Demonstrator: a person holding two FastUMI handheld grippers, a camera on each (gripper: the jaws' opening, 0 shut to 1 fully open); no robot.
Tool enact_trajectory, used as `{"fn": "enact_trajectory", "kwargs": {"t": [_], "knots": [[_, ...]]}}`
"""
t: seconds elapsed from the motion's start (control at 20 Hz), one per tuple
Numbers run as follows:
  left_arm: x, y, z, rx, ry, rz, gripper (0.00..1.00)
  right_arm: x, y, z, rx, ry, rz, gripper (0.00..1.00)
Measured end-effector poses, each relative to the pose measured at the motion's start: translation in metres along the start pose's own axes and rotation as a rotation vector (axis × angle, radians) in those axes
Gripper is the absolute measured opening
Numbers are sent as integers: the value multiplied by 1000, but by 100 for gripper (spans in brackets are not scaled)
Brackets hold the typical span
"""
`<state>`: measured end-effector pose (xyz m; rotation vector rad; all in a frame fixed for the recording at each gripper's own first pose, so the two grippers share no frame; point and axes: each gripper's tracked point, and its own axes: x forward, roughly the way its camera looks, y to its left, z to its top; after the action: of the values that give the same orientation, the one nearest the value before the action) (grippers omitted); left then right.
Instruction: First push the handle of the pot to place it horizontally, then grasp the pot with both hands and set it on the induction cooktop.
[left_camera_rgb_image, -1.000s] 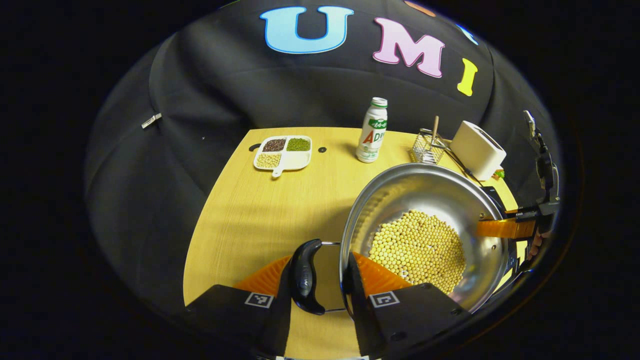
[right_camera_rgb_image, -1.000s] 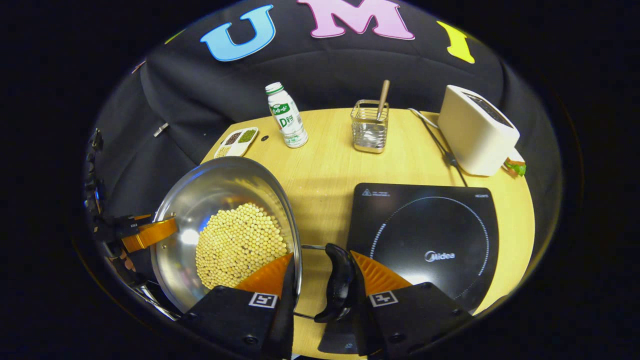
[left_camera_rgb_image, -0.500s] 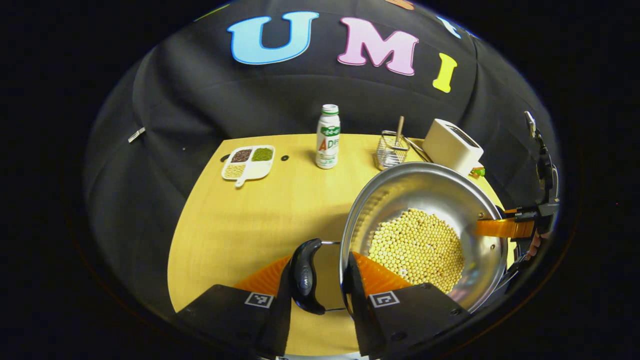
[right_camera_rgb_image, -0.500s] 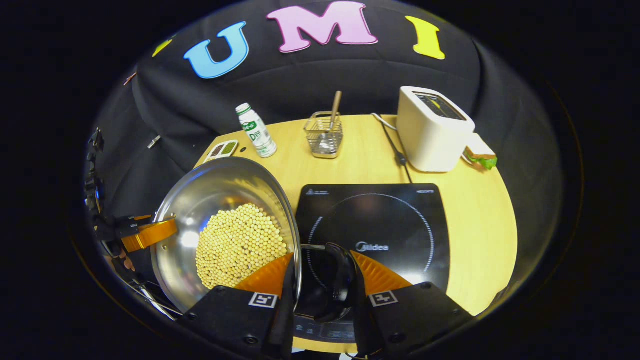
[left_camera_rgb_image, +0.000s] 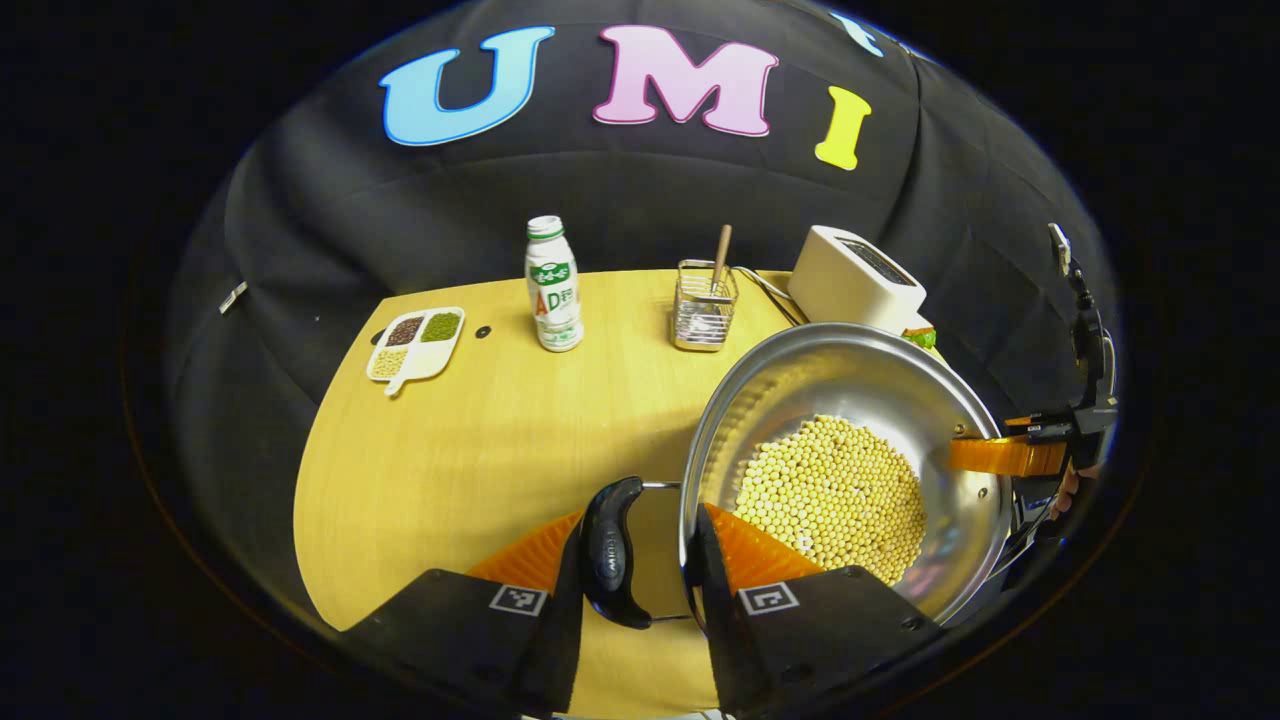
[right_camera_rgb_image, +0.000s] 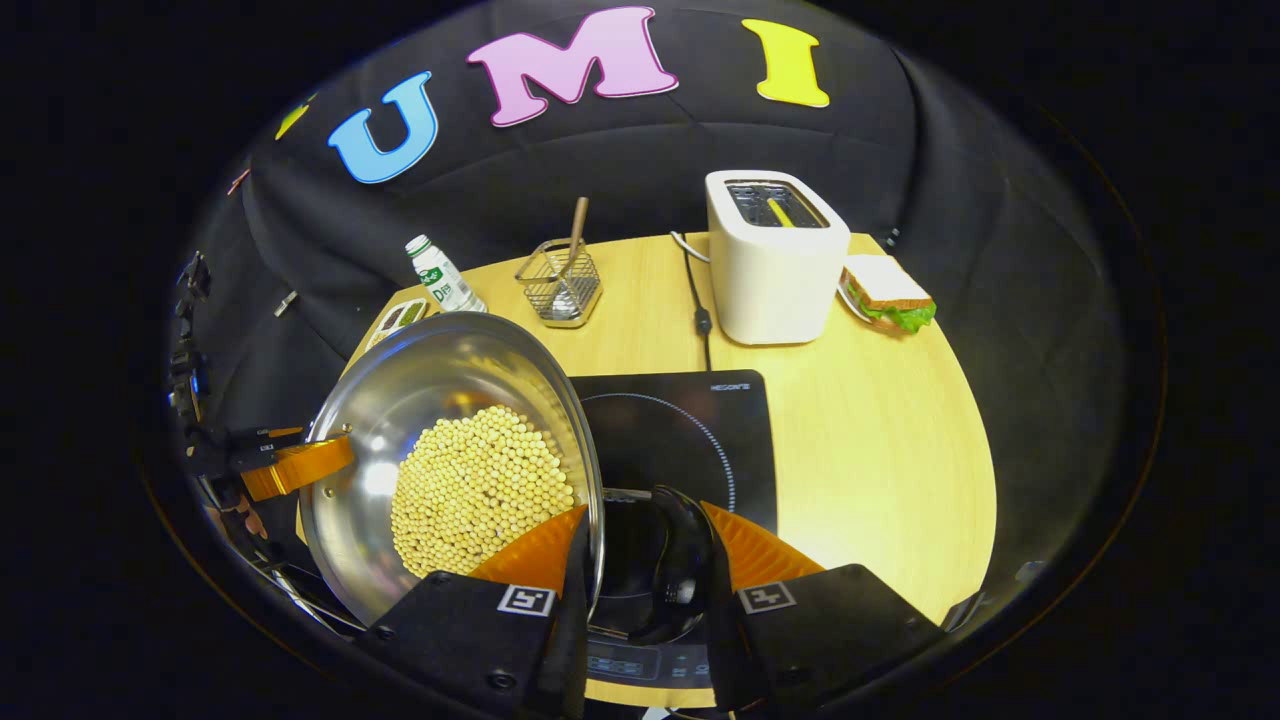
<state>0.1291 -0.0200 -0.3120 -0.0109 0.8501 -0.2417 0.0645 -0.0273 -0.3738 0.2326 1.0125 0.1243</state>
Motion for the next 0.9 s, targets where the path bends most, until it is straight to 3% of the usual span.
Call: {"fn": "enact_trajectory", "kwargs": {"t": [0.4,0.6,0.65,0.7,0.9], "knots": [[39,-50,7,18,18,-28,55,10,-67,0,33,19,-27,51],[54,-62,7,19,29,-29,55,22,-80,-1,41,31,-29,51],[58,-63,7,17,32,-28,55,24,-83,-1,42,33,-29,47],[61,-64,7,17,34,-27,55,28,-85,-1,43,34,-29,51],[71,-64,7,18,44,-20,55,33,-85,-3,50,48,-27,51]]}}
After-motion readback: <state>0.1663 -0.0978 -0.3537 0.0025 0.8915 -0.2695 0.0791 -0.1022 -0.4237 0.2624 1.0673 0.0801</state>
